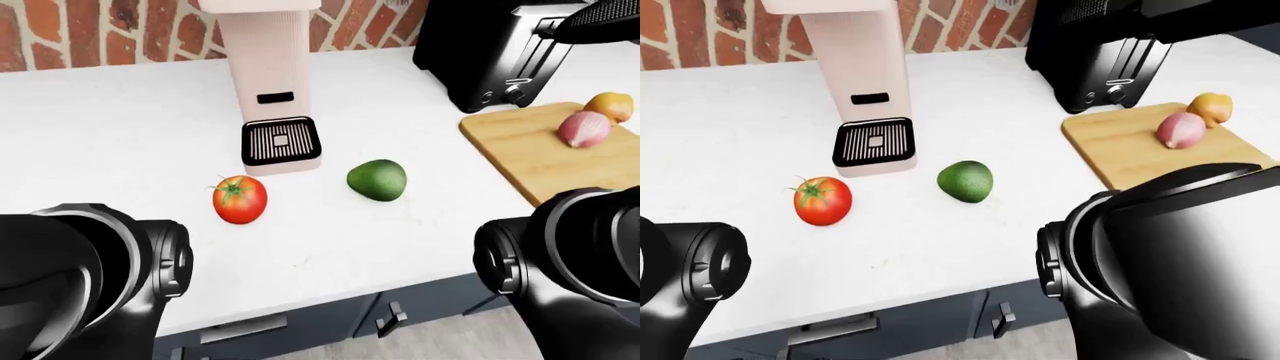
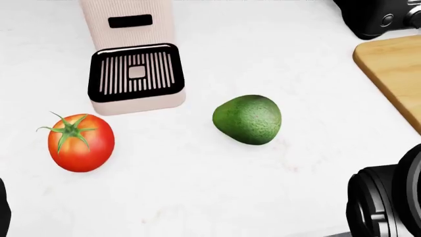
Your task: Place the avocado, onion, tomato and bell pepper on the cutting board.
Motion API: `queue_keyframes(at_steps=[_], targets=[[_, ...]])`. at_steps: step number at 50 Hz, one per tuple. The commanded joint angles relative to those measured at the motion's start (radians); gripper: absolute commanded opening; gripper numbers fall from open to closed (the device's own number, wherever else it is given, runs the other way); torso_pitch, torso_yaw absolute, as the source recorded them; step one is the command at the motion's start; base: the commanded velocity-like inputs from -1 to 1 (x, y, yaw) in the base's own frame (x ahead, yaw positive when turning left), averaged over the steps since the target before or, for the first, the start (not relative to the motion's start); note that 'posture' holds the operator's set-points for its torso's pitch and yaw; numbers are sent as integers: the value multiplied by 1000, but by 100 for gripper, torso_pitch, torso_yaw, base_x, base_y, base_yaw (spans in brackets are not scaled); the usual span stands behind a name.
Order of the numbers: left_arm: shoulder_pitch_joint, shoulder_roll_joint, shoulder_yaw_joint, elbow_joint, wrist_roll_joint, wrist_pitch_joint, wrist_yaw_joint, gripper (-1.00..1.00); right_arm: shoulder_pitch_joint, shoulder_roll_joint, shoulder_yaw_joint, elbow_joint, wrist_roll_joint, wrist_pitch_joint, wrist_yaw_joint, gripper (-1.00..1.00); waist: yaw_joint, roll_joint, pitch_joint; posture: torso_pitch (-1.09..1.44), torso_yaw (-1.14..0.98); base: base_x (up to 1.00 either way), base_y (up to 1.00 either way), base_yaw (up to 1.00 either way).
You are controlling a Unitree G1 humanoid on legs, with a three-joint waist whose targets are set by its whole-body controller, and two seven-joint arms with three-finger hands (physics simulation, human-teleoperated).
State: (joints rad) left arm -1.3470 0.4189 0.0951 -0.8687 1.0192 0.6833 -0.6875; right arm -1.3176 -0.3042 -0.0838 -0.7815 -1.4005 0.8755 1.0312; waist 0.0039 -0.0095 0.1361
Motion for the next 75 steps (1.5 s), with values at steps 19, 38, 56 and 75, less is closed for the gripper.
queue_keyframes(at_steps=[19,38,56,75], targets=[[-40,12,6,27,-6,-11,7,100,6,-30,-10,387,382,-52,-203,100,-1,2,-38,0,0,0,0,0],[-33,4,2,24,0,-19,2,100,-36,-34,7,1094,891,-233,-298,100,-12,6,-63,0,0,0,0,0],[-25,-5,1,30,-2,-30,10,100,35,-101,62,845,792,54,121,100,-7,0,-60,0,0,0,0,0],[-2,-9,-1,21,-2,-41,11,100,210,42,108,767,472,-151,458,100,-14,9,-62,0,0,0,0,0]])
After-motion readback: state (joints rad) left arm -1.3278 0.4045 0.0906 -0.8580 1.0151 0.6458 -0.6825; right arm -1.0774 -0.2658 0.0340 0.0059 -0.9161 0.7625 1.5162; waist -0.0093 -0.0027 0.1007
